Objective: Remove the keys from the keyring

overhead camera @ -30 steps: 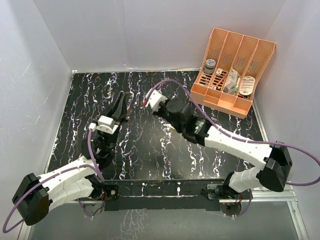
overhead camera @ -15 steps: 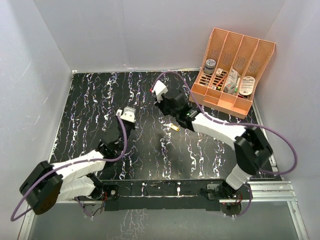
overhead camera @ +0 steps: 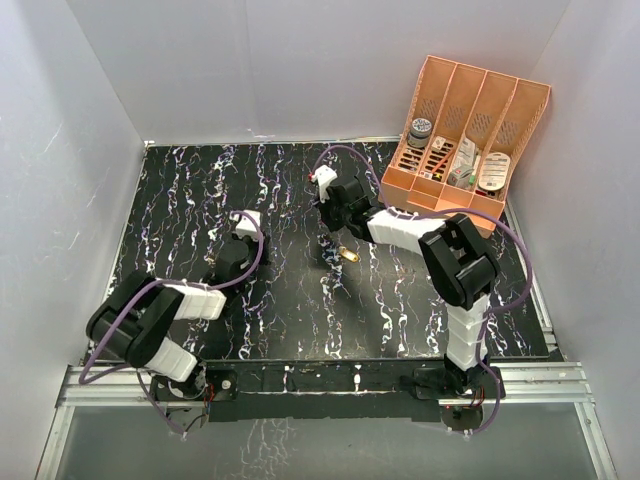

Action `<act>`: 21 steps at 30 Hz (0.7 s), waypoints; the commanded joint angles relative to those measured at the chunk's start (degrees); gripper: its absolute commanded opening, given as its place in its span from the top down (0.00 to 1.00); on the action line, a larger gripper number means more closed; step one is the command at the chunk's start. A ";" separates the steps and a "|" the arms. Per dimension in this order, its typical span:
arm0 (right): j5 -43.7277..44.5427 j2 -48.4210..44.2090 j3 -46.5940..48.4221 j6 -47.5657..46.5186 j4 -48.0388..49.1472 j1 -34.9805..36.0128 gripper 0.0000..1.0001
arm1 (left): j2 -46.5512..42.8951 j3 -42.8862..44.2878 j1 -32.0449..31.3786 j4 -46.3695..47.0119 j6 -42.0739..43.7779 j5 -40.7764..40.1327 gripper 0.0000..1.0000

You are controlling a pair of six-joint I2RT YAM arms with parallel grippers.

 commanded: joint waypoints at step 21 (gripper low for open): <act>-0.68 13.74 14.84 1.37 5.47 -1.12 0.78 | 21.57 6.40 10.56 15.83 -12.60 18.59 0.89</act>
